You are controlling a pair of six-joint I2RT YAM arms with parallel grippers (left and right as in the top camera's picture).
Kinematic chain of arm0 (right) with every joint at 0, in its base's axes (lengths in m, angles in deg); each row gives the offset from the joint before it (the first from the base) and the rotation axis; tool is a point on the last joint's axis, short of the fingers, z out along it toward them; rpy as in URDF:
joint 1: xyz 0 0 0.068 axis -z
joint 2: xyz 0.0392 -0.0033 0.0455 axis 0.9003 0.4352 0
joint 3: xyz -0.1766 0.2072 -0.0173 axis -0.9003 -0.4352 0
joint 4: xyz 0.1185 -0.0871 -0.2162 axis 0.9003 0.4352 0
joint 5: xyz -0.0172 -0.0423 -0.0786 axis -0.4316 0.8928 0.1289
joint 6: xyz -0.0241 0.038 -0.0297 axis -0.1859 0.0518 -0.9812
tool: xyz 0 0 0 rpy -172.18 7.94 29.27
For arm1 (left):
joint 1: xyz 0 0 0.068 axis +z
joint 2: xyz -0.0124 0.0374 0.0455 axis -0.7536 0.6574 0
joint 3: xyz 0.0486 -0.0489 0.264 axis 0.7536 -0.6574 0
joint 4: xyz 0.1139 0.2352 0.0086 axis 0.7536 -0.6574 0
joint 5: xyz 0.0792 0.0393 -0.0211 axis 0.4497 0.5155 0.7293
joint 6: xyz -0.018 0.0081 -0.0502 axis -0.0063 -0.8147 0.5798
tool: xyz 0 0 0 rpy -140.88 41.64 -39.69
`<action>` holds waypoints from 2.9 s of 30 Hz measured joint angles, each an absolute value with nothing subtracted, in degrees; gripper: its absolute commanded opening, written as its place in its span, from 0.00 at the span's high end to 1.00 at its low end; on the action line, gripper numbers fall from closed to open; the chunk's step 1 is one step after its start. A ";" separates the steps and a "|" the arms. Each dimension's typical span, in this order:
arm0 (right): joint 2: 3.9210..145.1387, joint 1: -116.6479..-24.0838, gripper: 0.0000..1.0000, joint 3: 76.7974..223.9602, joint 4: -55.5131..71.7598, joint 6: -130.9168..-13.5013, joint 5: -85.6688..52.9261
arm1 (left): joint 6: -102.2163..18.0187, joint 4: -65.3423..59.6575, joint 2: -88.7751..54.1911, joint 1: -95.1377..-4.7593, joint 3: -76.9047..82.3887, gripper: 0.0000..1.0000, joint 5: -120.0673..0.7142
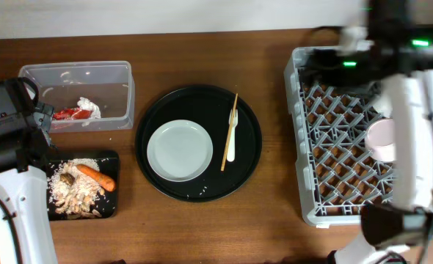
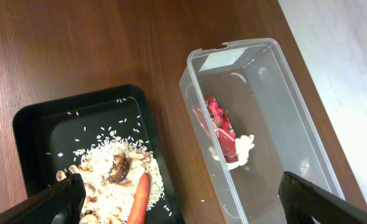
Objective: Sort waste into correct bins and load items into the dishwasher rack
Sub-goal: 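Move the right gripper back over the tray to the wooden chopstick, then grasp the wooden chopstick with the right gripper and lift it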
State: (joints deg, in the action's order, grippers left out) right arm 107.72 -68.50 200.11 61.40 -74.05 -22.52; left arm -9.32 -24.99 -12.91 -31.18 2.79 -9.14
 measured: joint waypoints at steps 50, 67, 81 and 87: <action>143.48 -92.63 0.60 199.79 43.41 -53.11 -2.81 | -9.32 -24.99 -12.91 -31.18 2.79 0.01 -9.14; 143.54 -92.74 0.69 197.56 42.41 -52.91 -4.67 | -9.32 -24.99 -12.91 -31.18 2.79 0.01 -9.14; 143.54 -92.74 0.79 195.61 40.57 -51.77 -5.43 | -9.30 -24.99 -12.91 -31.18 2.79 0.01 -9.14; 143.54 -92.74 0.91 195.57 40.35 -51.60 -5.63 | -9.32 -24.99 -12.91 -31.18 2.79 0.01 -9.14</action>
